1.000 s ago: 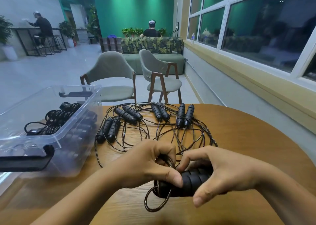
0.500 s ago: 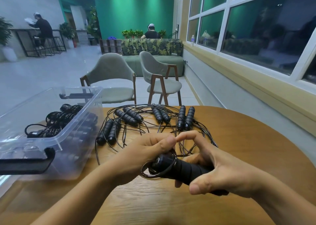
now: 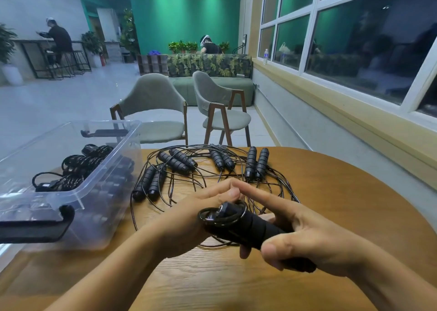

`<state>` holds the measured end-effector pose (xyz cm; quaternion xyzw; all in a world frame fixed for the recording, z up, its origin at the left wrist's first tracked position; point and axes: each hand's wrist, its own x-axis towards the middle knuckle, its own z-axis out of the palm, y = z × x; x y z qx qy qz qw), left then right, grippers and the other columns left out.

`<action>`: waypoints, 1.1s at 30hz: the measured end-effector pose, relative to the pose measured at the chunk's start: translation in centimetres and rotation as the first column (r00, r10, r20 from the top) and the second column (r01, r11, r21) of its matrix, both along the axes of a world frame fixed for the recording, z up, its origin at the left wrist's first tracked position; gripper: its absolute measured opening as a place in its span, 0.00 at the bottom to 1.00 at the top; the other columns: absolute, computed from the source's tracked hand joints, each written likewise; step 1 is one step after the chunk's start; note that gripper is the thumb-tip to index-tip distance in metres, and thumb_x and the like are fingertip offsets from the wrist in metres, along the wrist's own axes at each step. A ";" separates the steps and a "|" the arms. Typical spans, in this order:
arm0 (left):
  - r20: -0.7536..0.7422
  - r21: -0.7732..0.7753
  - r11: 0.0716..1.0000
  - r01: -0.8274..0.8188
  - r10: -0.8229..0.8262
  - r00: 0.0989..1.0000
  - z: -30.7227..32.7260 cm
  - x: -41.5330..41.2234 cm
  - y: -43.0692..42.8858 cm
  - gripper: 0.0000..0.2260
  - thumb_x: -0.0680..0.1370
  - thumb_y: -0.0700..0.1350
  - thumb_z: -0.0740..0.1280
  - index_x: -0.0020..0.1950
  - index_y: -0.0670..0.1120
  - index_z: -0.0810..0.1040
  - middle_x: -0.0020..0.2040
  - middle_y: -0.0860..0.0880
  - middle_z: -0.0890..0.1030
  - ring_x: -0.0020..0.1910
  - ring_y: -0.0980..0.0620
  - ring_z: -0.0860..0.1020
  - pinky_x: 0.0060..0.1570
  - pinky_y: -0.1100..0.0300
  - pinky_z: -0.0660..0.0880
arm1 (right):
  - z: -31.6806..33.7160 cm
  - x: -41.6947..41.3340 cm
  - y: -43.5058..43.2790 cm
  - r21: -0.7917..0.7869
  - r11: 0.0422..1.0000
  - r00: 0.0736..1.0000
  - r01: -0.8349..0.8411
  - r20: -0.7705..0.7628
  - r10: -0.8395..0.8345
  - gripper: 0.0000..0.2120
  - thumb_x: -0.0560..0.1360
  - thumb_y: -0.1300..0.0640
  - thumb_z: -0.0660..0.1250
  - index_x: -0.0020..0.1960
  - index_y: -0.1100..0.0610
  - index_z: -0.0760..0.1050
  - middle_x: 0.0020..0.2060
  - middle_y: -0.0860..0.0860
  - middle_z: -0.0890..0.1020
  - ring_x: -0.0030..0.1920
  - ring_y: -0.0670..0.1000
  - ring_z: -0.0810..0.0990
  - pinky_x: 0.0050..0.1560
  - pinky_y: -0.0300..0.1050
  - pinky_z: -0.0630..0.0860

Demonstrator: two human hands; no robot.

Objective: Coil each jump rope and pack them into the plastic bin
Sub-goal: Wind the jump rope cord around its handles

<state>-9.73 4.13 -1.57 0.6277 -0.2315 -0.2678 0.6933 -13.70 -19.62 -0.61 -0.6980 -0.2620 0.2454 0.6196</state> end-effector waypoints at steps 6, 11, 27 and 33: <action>0.141 0.131 0.983 -0.127 0.109 0.984 -2.0 0.5 0.0 0.12 0.78 0.53 0.68 0.51 0.44 0.82 0.46 0.44 0.80 0.48 0.46 0.74 0.55 0.56 0.72 | -0.3 0.2 0.1 0.098 0.993 0.998 0.062 -0.021 -0.061 0.34 0.76 0.52 0.74 0.79 0.37 0.70 0.54 0.60 0.85 0.38 0.54 0.76 0.40 0.44 0.75; 0.317 0.196 0.934 -0.299 0.229 0.921 -2.5 0.1 -1.6 0.25 0.82 0.63 0.57 0.52 0.42 0.82 0.36 0.50 0.79 0.38 0.51 0.75 0.46 0.57 0.73 | -0.2 0.3 0.0 0.151 0.966 0.976 0.212 0.023 -0.218 0.30 0.78 0.54 0.73 0.76 0.36 0.74 0.50 0.64 0.84 0.36 0.54 0.76 0.35 0.41 0.75; 0.648 0.286 0.825 -0.488 0.209 0.733 -1.9 1.3 -0.9 0.10 0.85 0.55 0.63 0.49 0.57 0.83 0.41 0.56 0.82 0.42 0.58 0.80 0.43 0.57 0.78 | 0.1 0.5 0.5 0.180 0.830 0.802 0.529 0.213 -0.557 0.28 0.77 0.47 0.76 0.72 0.27 0.74 0.49 0.61 0.86 0.37 0.52 0.77 0.38 0.41 0.76; 0.684 0.313 0.802 -0.508 0.180 0.706 -1.6 1.0 -1.0 0.13 0.84 0.57 0.62 0.44 0.55 0.80 0.35 0.57 0.83 0.33 0.61 0.77 0.35 0.69 0.68 | -0.3 0.5 0.5 0.126 0.815 0.756 0.565 0.317 -0.573 0.29 0.75 0.48 0.74 0.71 0.26 0.74 0.48 0.50 0.88 0.37 0.44 0.80 0.43 0.39 0.78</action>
